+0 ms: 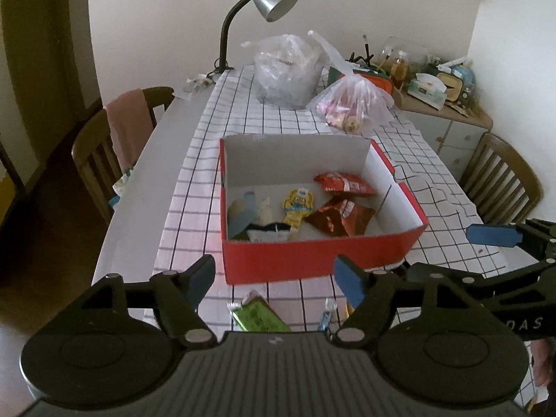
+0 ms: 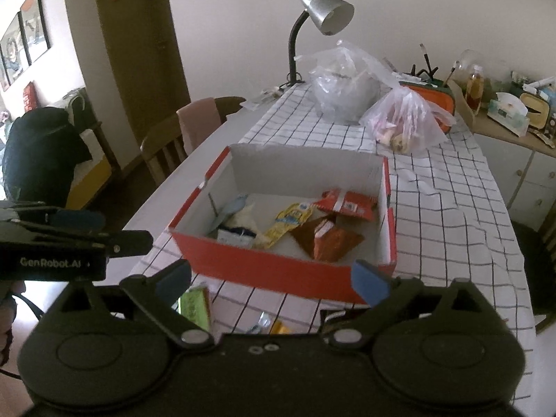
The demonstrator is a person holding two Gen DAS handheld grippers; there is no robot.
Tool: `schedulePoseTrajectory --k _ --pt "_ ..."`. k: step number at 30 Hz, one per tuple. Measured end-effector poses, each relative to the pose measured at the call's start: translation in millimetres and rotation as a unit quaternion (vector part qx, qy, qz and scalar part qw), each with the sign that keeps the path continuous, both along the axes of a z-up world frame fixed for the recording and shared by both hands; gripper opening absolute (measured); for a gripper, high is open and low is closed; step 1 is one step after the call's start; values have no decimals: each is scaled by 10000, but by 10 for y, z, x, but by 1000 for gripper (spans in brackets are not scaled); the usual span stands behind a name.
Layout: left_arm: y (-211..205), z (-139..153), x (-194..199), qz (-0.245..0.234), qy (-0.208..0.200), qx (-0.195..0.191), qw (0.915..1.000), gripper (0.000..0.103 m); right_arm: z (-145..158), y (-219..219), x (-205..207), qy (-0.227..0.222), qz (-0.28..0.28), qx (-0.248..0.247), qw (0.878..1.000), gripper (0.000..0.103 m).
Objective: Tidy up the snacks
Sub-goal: 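Withdraw both tools from the box toward the remaining snacks, then grasp green biscuit bar with left tool while right tool grasps black snack pouch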
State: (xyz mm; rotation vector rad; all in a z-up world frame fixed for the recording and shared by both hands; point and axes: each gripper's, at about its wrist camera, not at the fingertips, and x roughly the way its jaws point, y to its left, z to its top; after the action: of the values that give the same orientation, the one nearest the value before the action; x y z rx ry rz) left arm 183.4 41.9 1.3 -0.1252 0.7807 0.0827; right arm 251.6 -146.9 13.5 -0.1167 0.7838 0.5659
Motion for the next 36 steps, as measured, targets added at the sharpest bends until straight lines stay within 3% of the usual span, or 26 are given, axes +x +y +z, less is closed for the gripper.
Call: schedulePoseTrajectory --k 11,18,28,36 --pt "-23 -254 -323 109 89 -188 9997 80 -191 -78 -370 145 90 185 9997 103" --pt "-59 -595 -327 235 573 -316 9976 81 -525 -209 -469 346 0 -43 9994 103" --pt "-63 -947 -8 622 1084 -380 9914 81 -835 -550 -73 613 -332 -339 9970 103" --pt "19 -1216 354 1110 1536 -623 9799 81 -1019 -623 366 771 -431 -474 9950 103"
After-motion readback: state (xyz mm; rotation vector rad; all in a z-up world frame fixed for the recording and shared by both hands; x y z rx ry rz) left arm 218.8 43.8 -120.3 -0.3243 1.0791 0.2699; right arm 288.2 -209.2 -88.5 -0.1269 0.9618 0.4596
